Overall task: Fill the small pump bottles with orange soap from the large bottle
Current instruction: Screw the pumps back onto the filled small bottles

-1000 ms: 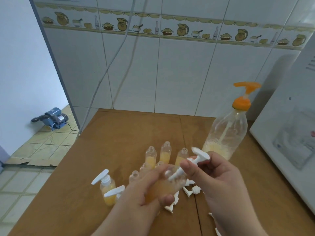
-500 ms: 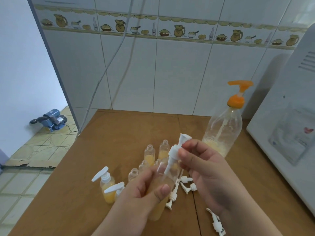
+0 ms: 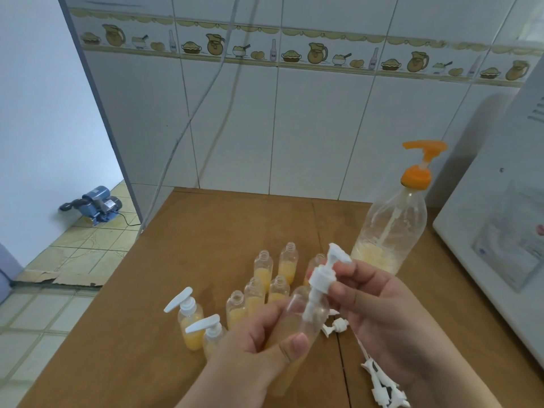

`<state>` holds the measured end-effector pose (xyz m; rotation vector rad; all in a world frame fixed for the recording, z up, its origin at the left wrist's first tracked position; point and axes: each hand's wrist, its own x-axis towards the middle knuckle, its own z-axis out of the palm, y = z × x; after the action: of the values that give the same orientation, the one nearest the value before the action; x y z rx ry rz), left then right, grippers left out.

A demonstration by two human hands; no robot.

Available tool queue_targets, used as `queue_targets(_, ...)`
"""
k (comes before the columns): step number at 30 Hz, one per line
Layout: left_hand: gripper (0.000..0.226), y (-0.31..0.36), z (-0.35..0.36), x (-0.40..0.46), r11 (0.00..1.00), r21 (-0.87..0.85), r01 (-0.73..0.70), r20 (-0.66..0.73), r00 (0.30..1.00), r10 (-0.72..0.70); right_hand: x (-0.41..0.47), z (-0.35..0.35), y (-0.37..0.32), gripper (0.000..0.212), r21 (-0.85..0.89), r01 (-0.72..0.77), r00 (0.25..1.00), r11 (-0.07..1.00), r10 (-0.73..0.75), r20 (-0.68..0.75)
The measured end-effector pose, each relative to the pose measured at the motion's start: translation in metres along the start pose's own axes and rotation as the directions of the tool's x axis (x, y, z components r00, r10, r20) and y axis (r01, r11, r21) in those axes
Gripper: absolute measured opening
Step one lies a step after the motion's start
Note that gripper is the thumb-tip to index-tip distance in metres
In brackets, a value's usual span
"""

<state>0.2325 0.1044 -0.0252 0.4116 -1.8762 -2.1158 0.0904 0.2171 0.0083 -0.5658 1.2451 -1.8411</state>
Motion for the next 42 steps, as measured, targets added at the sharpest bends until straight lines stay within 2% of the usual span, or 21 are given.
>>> queue_targets(4, 0.048, -0.005, 0.005, 0.003, 0.998, 0.058, 0.007, -0.021, 1.0, -0.006, -0.003, -0.008, 0.003, 0.052, -0.094, 0.033, 0.999, 0.995, -0.036, -0.038)
queue_targets(7, 0.051, -0.008, 0.006, 0.005, 0.994, 0.105, 0.021, -0.032, 0.999, -0.017, -0.004, -0.013, 0.001, 0.053, -0.021, 0.004, 1.0, 1.0, -0.004, -0.021)
queue_targets(12, 0.05, -0.011, 0.013, 0.006, 0.986, 0.16, 0.051, 0.02, 0.998, -0.055, -0.008, -0.013, 0.011, 0.056, -0.11, -0.008, 0.991, 0.994, -0.007, -0.134)
queue_targets(17, 0.047, -0.014, 0.016, 0.005, 0.981, 0.181, 0.072, 0.039, 0.996, -0.08, -0.014, -0.029, 0.007, 0.061, 0.037, -0.057, 0.997, 0.998, 0.059, -0.053)
queue_targets(19, 0.044, -0.015, 0.017, 0.005, 0.978, 0.196, 0.071, 0.025, 0.997, -0.077, -0.015, -0.028, 0.01, 0.061, 0.04, -0.052, 0.996, 0.998, 0.054, -0.069)
queue_targets(23, 0.042, -0.014, 0.017, 0.006, 0.982, 0.169, 0.085, -0.004, 0.996, -0.086, -0.01, -0.018, 0.02, 0.067, -0.046, -0.007, 0.985, 0.999, -0.001, -0.172)
queue_targets(27, 0.041, -0.01, 0.014, 0.006, 0.995, -0.007, 0.101, 0.036, 0.994, -0.1, -0.01, -0.011, 0.014, 0.067, 0.154, -0.048, 0.999, 0.987, 0.049, -0.004)
queue_targets(29, 0.039, -0.008, 0.013, 0.006, 0.994, -0.043, 0.105, 0.058, 0.993, -0.102, -0.009, -0.006, 0.016, 0.072, 0.175, -0.053, 0.997, 0.983, 0.062, -0.047)
queue_targets(31, 0.041, -0.01, 0.015, 0.005, 0.992, -0.073, 0.108, 0.035, 0.994, -0.105, -0.006, -0.002, 0.019, 0.064, 0.083, -0.024, 0.992, 0.996, 0.034, -0.123)
queue_targets(33, 0.042, -0.011, 0.015, 0.005, 0.99, -0.08, 0.115, -0.019, 0.993, -0.117, -0.004, 0.001, 0.017, 0.059, -0.001, -0.003, 0.991, 1.0, 0.003, -0.132)
queue_targets(36, 0.044, -0.008, 0.01, 0.006, 0.991, -0.03, 0.129, -0.044, 0.99, -0.13, -0.001, 0.001, 0.014, 0.067, 0.046, -0.012, 0.996, 0.999, 0.016, -0.088)
queue_targets(39, 0.04, -0.006, 0.009, 0.008, 0.99, 0.002, 0.141, -0.053, 0.989, -0.14, 0.0, 0.006, 0.011, 0.048, 0.002, 0.014, 0.996, 1.0, -0.013, -0.093)
queue_targets(42, 0.032, -0.006, 0.01, 0.01, 0.99, -0.015, 0.138, -0.071, 0.988, -0.139, 0.002, 0.012, 0.008, 0.033, -0.082, 0.034, 0.982, 0.996, -0.049, -0.182)
